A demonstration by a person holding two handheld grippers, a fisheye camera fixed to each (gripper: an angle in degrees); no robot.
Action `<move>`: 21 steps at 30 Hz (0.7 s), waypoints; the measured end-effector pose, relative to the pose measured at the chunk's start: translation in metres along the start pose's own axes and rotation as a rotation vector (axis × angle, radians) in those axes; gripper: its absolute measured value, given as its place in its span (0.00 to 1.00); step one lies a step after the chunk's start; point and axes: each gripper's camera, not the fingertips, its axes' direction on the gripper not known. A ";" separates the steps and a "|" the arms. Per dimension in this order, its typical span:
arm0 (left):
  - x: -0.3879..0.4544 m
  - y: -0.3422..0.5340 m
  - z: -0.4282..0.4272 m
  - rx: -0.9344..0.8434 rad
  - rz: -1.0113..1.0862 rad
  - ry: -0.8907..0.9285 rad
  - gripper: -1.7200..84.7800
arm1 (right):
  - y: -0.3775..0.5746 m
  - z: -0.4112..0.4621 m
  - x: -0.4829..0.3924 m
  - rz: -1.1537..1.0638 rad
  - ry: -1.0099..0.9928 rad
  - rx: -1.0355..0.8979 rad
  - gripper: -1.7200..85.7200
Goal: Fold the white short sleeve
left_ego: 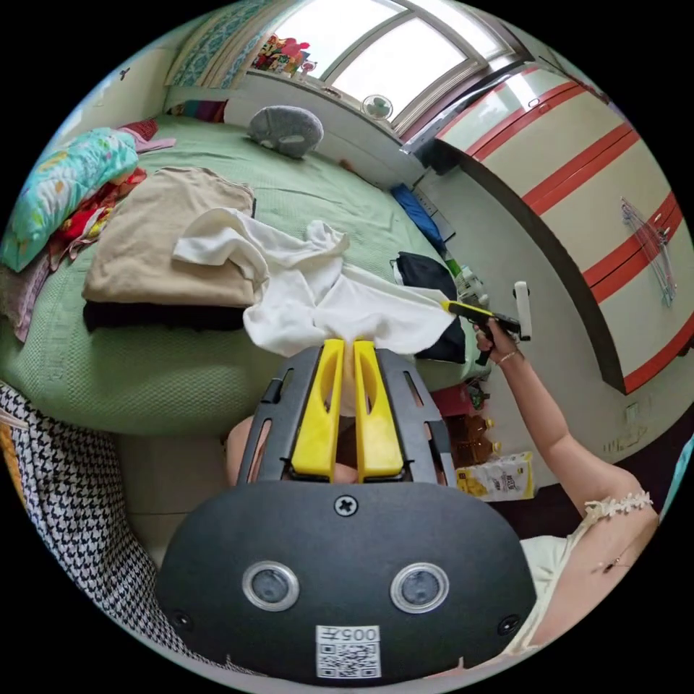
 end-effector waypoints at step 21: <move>-0.058 -0.024 -0.044 -0.016 -0.043 -0.161 0.10 | 0.122 -0.032 -0.010 -0.061 -0.129 -0.061 0.11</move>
